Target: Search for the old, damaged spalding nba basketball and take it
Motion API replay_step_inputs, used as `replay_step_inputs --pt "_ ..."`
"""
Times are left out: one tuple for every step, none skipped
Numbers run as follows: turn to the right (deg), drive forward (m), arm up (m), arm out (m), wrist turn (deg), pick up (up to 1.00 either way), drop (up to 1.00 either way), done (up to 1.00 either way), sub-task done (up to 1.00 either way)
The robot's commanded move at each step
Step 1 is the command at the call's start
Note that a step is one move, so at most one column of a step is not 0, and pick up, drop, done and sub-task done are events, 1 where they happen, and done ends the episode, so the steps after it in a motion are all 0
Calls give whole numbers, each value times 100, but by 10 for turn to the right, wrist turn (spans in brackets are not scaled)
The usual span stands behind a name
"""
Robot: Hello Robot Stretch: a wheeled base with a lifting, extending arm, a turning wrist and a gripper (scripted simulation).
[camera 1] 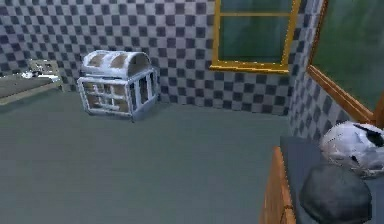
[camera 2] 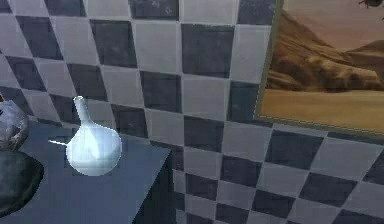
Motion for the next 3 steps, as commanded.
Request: replay_step_inputs --pt "0 35 0 0 0 0 0 0 0" --pt "-270 0 0 0 0 0 0 0 0" --pt "0 0 50 0 0 0 0 0 0"
